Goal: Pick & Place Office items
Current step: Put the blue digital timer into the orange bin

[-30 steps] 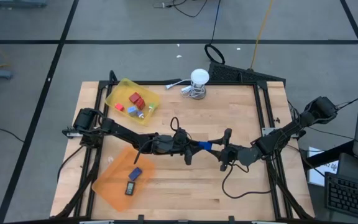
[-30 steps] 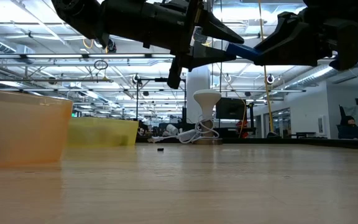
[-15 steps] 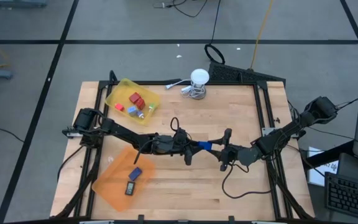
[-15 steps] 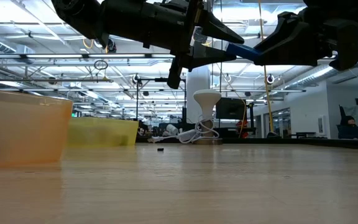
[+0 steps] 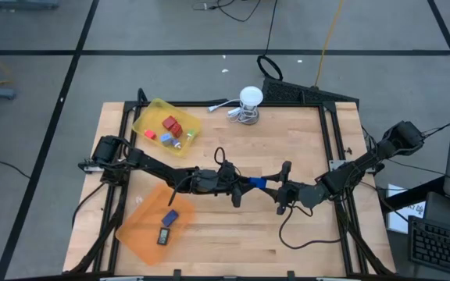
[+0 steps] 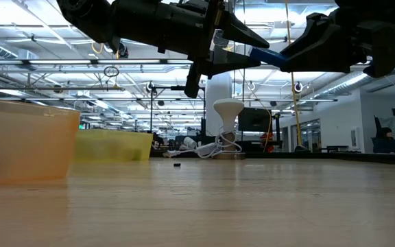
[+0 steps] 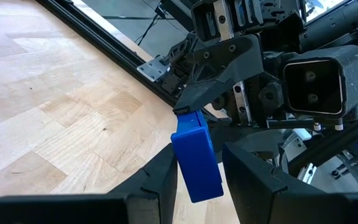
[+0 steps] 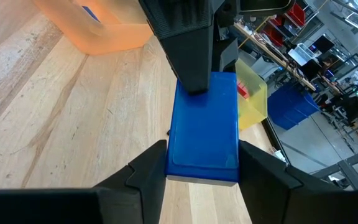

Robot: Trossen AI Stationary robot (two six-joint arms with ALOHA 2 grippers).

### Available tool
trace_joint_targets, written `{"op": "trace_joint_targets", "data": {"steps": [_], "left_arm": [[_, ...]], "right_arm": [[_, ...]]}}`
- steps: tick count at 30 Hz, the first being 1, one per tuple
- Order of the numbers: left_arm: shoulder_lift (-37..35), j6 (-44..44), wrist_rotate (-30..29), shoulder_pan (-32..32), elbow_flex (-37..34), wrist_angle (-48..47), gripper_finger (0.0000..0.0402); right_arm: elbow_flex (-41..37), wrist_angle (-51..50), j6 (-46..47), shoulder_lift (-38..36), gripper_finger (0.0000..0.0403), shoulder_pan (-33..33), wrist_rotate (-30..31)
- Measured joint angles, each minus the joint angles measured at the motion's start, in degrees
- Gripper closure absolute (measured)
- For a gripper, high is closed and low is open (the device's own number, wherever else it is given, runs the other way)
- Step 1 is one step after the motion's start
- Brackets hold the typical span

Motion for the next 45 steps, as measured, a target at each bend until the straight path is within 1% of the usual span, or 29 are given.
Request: {"op": "trace_joint_targets", "data": {"steps": [35, 37, 42, 45], "left_arm": [[0.0, -0.01, 0.0, 0.0, 0.0, -0.05, 0.0276], [0.0, -0.03, -0.02, 0.02, 0.0, -0.07, 0.0285], [-0.03, -1.02, 0.04, 0.01, -0.02, 0.23, 0.0327], [-0.07, -1.02, 0.02, 0.02, -0.02, 0.3, 0.0333]], "right_arm": [[0.0, -0.01, 0.0, 0.0, 0.0242, 0.02, 0.0], [0.0, -0.02, 0.0, 0.0, 0.0243, 0.02, 0.0], [0.0, -0.2, -0.63, 0.0, 0.0242, 0.02, 0.3], [0.0, -0.13, -0.66, 0.02, 0.0241, 0.02, 0.31]]}}
